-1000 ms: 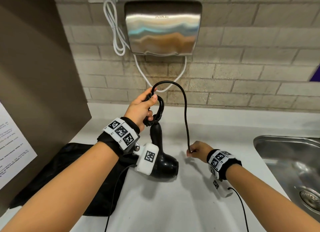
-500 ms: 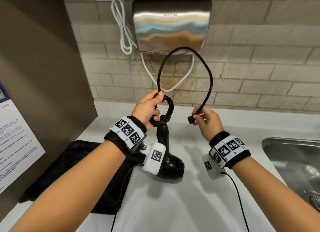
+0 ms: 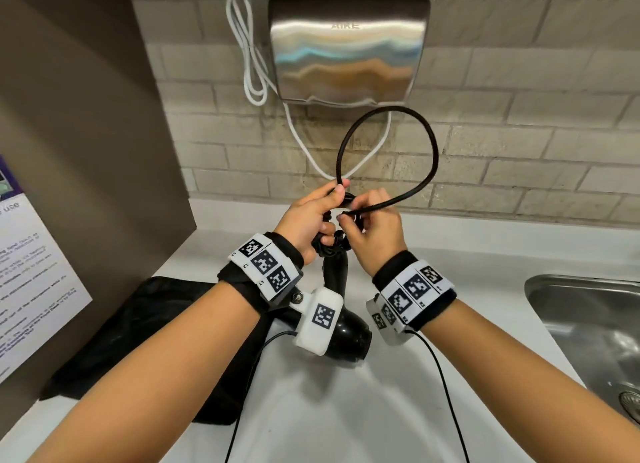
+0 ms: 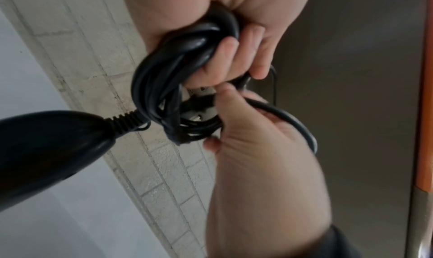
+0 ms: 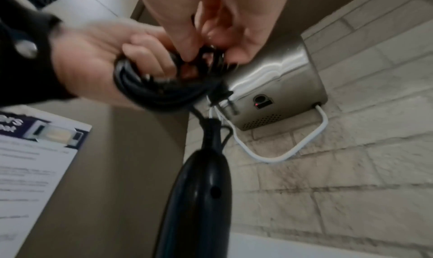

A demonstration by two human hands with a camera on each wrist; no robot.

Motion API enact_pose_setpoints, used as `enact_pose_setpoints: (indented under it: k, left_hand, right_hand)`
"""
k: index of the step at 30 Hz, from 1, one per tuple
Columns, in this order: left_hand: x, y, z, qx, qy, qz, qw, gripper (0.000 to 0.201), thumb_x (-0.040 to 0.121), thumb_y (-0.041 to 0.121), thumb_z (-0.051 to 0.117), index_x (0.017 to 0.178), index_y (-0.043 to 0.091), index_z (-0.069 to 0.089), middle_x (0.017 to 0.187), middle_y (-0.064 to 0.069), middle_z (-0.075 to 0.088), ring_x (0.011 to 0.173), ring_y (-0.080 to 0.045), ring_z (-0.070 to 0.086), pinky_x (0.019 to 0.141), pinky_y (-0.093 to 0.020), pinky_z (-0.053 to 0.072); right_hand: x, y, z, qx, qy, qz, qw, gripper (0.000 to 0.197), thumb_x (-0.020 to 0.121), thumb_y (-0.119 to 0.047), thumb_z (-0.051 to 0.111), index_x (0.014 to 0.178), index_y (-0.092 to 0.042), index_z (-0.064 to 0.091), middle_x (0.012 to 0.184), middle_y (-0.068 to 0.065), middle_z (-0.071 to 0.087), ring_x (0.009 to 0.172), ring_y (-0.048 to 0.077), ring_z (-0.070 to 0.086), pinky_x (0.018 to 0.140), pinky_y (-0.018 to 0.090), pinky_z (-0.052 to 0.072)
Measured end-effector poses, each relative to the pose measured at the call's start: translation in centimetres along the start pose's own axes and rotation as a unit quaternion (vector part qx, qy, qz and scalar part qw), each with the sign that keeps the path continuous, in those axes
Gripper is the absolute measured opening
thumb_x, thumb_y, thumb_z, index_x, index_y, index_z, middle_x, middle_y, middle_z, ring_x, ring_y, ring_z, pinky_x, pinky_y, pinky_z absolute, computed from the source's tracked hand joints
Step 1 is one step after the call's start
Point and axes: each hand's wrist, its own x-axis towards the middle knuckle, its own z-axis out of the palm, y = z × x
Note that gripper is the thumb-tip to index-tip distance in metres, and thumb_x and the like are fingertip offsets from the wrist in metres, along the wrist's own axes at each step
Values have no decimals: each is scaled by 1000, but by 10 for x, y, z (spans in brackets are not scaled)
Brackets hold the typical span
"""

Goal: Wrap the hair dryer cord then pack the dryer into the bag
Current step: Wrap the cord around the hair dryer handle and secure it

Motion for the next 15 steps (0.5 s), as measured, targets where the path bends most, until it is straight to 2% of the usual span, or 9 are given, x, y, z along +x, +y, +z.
enact_pose_setpoints:
  k: [2, 3, 4, 6, 8, 10, 12, 13, 15]
  left_hand:
    - [-3, -2, 2, 0, -19, -8, 1000, 16, 96, 23, 46, 97, 28, 62, 84, 7, 54, 33, 0, 25, 32, -12, 22]
    - [-4, -4, 4, 4, -30, -11, 999, 16, 96, 23, 46, 99, 26, 62, 85, 6, 54, 33, 0, 25, 32, -12, 22]
    - [-5, -5, 5, 11, -38, -9, 999, 17, 95, 24, 47, 103, 25, 62, 88, 5, 54, 33, 0, 26, 32, -12, 23]
    - [-5, -7, 7, 22, -42, -3, 999, 20, 95, 24, 46, 110, 24, 61, 87, 4, 53, 34, 0, 26, 33, -12, 23]
    - [-4, -7, 7, 13, -41, -2, 999, 20, 96, 23, 45, 111, 23, 59, 82, 4, 50, 34, 0, 27, 34, -12, 22]
    - [-3, -6, 6, -3, -36, -6, 999, 18, 97, 23, 44, 104, 24, 60, 81, 5, 48, 34, 0, 28, 35, -13, 23]
    - [-1, -4, 3, -7, -22, 2, 1000, 17, 97, 24, 44, 99, 27, 60, 82, 8, 50, 34, 0, 29, 35, -13, 23]
    - [0, -3, 1, -7, -15, 6, 1000, 16, 97, 25, 44, 98, 28, 60, 83, 9, 50, 34, -1, 29, 35, -13, 23]
    - [2, -1, -3, -18, -12, 3, 1000, 17, 97, 26, 44, 99, 28, 60, 83, 11, 50, 33, 0, 28, 34, -12, 23]
  right_hand:
    - [2, 5, 4, 3, 36, 40, 999, 31, 75, 0, 62, 93, -16, 42, 80, -1, 48, 68, 2, 49, 65, 9, 40]
    - [3, 7, 5, 25, 36, 62, 997, 32, 77, 3, 57, 96, -17, 41, 87, 5, 53, 74, 9, 53, 70, 16, 45]
    - [5, 6, 5, 48, 20, 78, 996, 33, 79, 8, 50, 100, -16, 43, 93, 7, 55, 80, 10, 56, 75, 17, 48]
    - [8, 8, 2, 84, -38, 94, 991, 35, 82, 14, 42, 106, -11, 48, 90, 3, 57, 74, -5, 56, 71, 7, 45]
    - [9, 7, -1, 96, -80, 92, 988, 30, 86, 8, 45, 108, -11, 50, 82, -3, 57, 64, -7, 55, 65, 9, 46]
    - [9, 15, -7, 22, -102, 60, 993, 22, 86, -10, 54, 108, -13, 53, 81, -5, 57, 69, 2, 55, 69, 19, 45]
    - [8, 28, -17, -100, -130, 26, 986, 21, 85, -27, 58, 100, -12, 57, 76, -5, 54, 65, 8, 49, 65, 21, 38]
    - [7, 34, -22, -132, -144, 23, 981, 20, 87, -28, 57, 94, -10, 58, 73, -2, 55, 62, 9, 49, 64, 22, 35]
    - [2, 46, -29, -146, -162, -2, 976, 20, 90, -22, 52, 96, -6, 62, 83, 6, 63, 75, 17, 55, 71, 22, 35]
